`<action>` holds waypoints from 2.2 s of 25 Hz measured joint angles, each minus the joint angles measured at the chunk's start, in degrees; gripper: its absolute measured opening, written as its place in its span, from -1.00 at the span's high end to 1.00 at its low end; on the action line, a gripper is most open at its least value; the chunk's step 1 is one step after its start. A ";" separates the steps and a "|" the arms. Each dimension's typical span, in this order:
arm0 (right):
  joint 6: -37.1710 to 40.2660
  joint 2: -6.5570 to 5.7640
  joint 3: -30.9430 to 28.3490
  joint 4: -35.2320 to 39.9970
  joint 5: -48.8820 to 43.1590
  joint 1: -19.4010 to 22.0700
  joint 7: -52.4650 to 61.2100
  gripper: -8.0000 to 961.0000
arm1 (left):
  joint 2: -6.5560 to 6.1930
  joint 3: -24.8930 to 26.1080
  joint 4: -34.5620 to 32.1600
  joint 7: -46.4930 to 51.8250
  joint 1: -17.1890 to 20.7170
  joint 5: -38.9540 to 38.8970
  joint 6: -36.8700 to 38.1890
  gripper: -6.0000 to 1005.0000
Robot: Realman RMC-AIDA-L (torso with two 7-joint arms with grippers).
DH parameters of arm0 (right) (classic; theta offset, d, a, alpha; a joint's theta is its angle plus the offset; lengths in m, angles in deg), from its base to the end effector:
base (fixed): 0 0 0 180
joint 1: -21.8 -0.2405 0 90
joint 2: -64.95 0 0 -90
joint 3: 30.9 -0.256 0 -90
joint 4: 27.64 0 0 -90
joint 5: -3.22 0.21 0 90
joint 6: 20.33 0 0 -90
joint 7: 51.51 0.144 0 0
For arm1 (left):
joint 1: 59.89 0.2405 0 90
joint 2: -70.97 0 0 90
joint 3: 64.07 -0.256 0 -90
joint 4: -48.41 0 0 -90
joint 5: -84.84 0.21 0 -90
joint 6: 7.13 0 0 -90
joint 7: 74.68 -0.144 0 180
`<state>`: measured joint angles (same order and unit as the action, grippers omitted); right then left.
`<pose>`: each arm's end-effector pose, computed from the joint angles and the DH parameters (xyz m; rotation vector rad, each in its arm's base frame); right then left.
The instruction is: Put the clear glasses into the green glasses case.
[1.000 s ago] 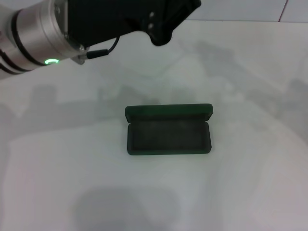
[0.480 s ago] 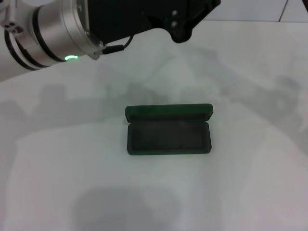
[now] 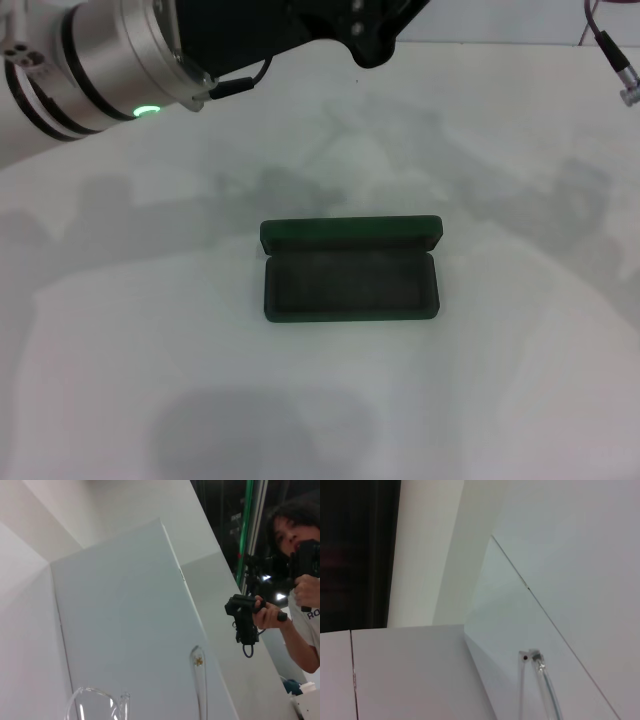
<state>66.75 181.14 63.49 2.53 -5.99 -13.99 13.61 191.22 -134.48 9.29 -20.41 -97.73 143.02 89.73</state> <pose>0.1224 0.3712 0.0395 -1.9953 0.4169 1.9852 -0.0936 0.3392 0.0134 -2.4164 0.3749 -1.6137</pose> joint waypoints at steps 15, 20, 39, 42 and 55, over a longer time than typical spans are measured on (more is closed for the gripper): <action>-0.42 0.00 3.60 -1.62 -0.50 -0.85 0.06 0.76 | -0.02 -0.09 0.01 -0.48 0.20 -0.63 -0.60 0.93; -0.43 0.00 4.72 -1.98 -0.65 -0.69 0.12 0.76 | -0.08 -0.09 0.09 -0.33 0.23 -0.63 -0.65 0.93; 0.10 -0.44 4.22 -2.05 -1.15 0.46 -0.11 0.76 | -0.40 0.67 1.39 -0.14 0.37 -0.61 -0.63 0.93; 0.58 -0.47 4.21 -2.40 -1.19 0.66 -0.11 0.76 | -0.44 0.71 1.41 -0.13 0.38 -0.60 -0.63 0.93; 0.58 -0.55 3.88 -3.41 -1.41 0.64 0.11 0.76 | -0.46 0.71 1.41 -0.09 0.66 -0.61 -0.63 0.93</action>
<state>67.32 180.59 67.37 -0.88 -7.41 -13.35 13.72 190.76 -133.76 10.70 -20.50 -97.07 142.41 89.11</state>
